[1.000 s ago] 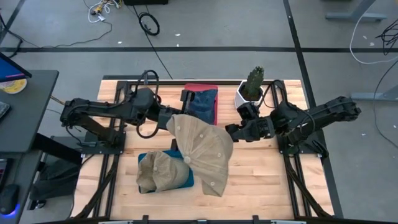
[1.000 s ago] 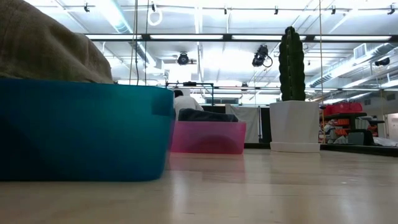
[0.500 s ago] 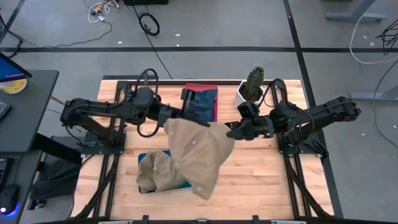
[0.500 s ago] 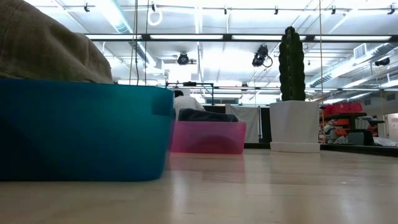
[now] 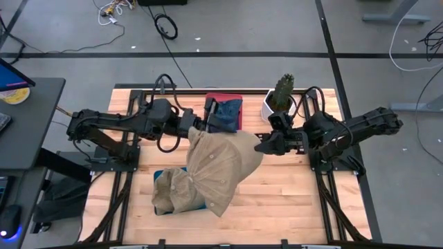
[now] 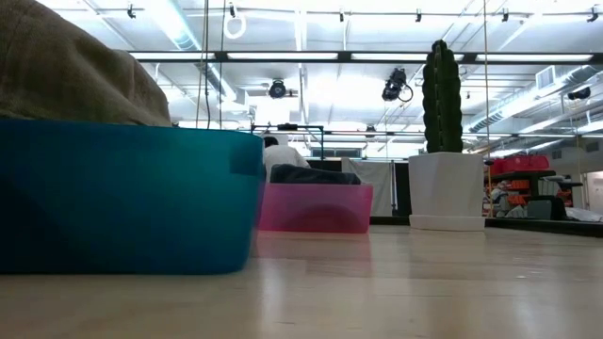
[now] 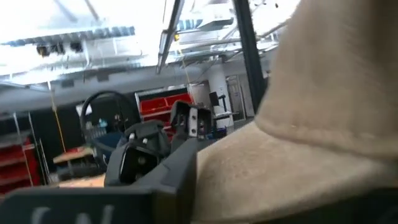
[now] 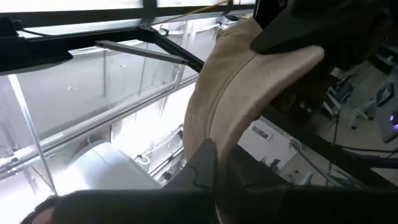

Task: Pick & Place hat
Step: Put the brown cap into the blue bin

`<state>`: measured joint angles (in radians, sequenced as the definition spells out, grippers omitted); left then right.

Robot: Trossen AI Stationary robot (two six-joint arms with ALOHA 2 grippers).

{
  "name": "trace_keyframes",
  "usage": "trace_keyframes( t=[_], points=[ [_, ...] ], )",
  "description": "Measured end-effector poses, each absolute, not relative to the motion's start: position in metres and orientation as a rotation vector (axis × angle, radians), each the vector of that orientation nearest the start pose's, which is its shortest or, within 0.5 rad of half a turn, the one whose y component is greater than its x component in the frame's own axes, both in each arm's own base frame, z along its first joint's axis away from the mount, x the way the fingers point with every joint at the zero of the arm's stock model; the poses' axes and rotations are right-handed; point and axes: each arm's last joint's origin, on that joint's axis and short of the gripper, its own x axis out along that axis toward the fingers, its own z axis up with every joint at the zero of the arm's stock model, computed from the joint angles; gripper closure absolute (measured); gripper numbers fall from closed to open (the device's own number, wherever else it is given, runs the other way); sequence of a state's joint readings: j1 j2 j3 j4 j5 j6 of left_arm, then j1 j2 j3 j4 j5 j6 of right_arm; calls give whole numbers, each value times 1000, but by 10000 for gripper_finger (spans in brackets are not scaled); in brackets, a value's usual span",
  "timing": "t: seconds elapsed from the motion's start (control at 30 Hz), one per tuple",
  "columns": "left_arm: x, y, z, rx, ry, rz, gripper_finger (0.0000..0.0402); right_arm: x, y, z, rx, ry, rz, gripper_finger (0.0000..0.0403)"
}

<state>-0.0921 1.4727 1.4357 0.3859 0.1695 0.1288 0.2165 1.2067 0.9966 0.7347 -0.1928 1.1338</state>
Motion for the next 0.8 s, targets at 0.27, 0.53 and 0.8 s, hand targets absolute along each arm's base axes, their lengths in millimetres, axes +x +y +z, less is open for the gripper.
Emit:
trace_keyframes(
  t=[0.27, 0.53, 0.8],
  points=[
    [332, -34, 446, -13, -324, -222, 173, 243, 59, 416, 1047, -309, 652, 397],
    [331, -34, 445, -152, -273, -239, 105, 227, 55, 426, 1002, -354, 655, 397],
    [313, -29, 452, -243, -203, -234, 111, 193, 45, 434, 943, -317, 517, 397]
  ],
)
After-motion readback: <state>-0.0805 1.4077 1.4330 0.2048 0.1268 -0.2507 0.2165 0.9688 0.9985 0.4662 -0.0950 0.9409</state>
